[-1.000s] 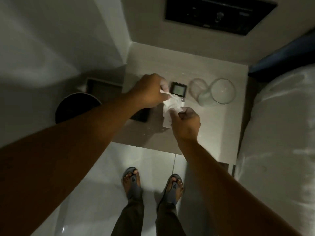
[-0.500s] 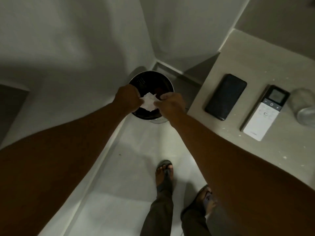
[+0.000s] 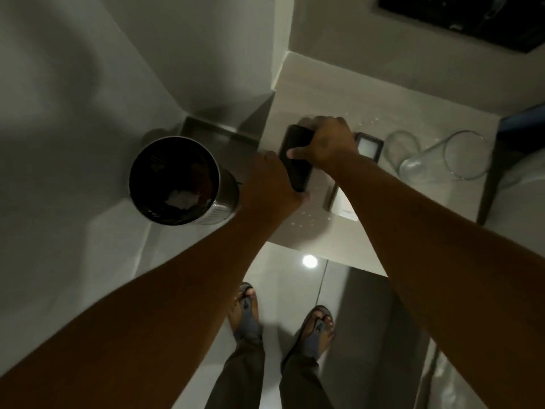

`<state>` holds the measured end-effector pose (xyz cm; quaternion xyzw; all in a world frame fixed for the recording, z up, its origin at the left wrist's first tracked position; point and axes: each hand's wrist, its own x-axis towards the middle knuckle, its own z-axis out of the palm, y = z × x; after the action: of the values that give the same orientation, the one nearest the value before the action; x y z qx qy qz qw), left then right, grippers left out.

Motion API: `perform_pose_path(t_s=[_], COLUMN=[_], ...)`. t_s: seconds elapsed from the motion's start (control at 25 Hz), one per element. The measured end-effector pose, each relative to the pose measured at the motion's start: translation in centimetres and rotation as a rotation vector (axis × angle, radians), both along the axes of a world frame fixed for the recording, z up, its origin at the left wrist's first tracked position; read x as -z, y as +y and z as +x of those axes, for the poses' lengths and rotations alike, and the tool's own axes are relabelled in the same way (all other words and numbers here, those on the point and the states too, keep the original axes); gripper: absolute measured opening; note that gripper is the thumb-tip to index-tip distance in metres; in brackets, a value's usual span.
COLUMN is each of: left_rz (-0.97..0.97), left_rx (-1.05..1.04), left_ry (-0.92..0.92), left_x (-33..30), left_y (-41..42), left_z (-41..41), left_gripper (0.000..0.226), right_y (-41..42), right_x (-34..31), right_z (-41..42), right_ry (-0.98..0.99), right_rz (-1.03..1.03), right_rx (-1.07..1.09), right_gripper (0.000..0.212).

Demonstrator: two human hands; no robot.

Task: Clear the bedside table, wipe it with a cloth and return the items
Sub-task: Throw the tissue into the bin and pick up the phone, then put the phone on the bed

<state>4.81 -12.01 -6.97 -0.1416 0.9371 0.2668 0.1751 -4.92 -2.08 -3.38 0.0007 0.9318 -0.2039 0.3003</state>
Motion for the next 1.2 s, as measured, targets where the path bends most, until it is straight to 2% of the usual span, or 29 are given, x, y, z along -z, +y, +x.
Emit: perform_pose_path(t_s=[0.12, 0.24, 0.36, 0.48, 0.64, 0.72, 0.8, 0.92, 1.0, 1.08, 1.12, 1.16, 1.2], left_rz=[-0.043, -0.119, -0.067, 0.044, 0.252, 0.327, 0.323, 0.265, 0.349, 0.390, 0.360, 0.296, 0.209], left_rx=[-0.067, 0.021, 0.071, 0.239, 0.576, 0.735, 0.871, 0.940, 0.912, 0.790, 0.693, 0.589, 0.474], left_ry=[0.027, 0.010, 0.032, 0.117, 0.248, 0.268, 0.246, 0.284, 0.318, 0.344, 0.358, 0.366, 0.352], left_x=[0.1, -2.6, -6.9, -11.5, -16.1, -17.3, -17.4, -16.2, -15.9, -15.3, -14.5, -13.4, -12.0], left_y=[-0.5, 0.2, 3.2, 11.5, 27.7, 34.9, 40.6, 43.8, 42.7, 38.5, 35.3, 31.6, 27.2], left_z=[-0.2, 1.7, 4.9, 7.2, 8.2, 8.4, 8.4, 8.2, 8.2, 8.0, 7.6, 7.2, 6.8], left_gripper=[0.077, 0.078, 0.080, 0.080, 0.079, 0.075, 0.067, 0.061, 0.073, 0.090, 0.093, 0.092, 0.088], right_y=[0.1, 2.4, 6.8, 17.1, 34.9, 41.2, 45.5, 47.9, 47.2, 44.4, 41.9, 38.8, 35.0], right_x=[0.0, -1.7, -4.7, -8.9, -15.1, -16.6, -16.7, -15.7, -16.0, -16.5, -16.5, -16.1, -15.1], right_z=[0.3, 3.1, 7.7, 12.4, 20.1, 23.1, 25.1, 25.7, 25.4, 24.3, 23.4, 22.3, 20.8], right_ry=[-0.034, -0.025, -0.002, 0.082, 0.270, 0.354, 0.375, 0.310, 0.329, 0.578, 0.755, 0.876, 0.889], right_rz=[-0.094, -0.230, -0.405, -0.395, -0.247, -0.219, -0.204, -0.194, -0.061, 0.188, 0.200, 0.123, -0.035], right_rx=[0.122, 0.306, 0.552, 0.765, 1.131, 1.304, 1.423, 1.462, 1.429, 1.328, 1.270, 1.224, 1.203], right_gripper=[0.063, 0.058, 0.054, 0.054, 0.060, 0.060, 0.054, 0.051, 0.055, 0.052, 0.043, 0.033, 0.022])
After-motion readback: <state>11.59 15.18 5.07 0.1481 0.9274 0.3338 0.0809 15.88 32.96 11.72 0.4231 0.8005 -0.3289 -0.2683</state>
